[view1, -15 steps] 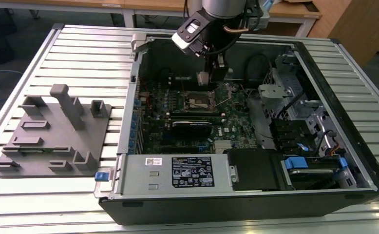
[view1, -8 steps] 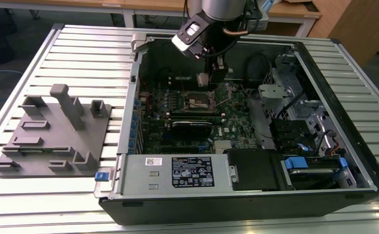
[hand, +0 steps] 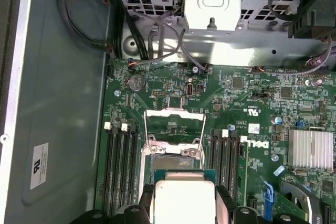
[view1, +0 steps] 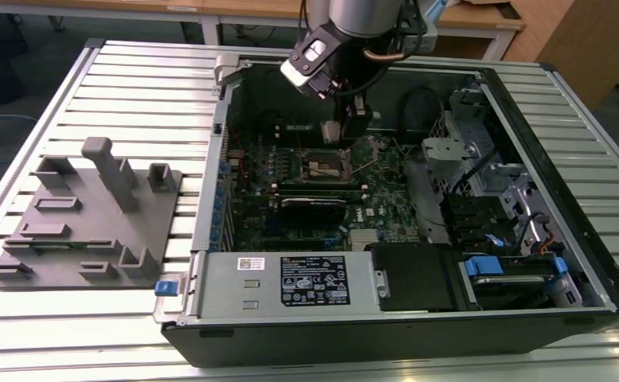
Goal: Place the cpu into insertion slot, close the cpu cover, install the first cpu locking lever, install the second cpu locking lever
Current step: 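Place the cpu into insertion slot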
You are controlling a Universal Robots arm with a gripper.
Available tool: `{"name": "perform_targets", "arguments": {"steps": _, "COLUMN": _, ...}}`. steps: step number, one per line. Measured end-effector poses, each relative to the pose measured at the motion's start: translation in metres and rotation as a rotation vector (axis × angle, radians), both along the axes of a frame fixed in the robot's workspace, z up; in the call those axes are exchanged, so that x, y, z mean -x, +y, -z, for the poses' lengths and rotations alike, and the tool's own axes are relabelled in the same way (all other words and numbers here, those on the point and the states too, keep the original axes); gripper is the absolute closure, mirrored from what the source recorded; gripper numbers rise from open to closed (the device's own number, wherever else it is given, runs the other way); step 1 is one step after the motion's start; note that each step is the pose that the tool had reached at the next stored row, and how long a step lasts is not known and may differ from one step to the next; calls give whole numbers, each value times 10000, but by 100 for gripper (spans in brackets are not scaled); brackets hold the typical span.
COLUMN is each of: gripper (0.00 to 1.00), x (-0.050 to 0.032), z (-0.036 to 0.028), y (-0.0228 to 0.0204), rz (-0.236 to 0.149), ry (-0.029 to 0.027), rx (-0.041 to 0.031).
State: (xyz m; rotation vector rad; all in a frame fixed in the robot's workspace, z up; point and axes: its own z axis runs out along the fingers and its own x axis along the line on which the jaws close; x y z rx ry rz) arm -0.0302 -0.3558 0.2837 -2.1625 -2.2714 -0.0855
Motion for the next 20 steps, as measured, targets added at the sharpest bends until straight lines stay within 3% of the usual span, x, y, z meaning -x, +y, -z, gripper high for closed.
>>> {"name": "perform_targets", "arguments": {"steps": 20, "gripper": 46, "x": 0, "z": 52, "y": 0, "rz": -1, "ry": 0, "rx": 1}}
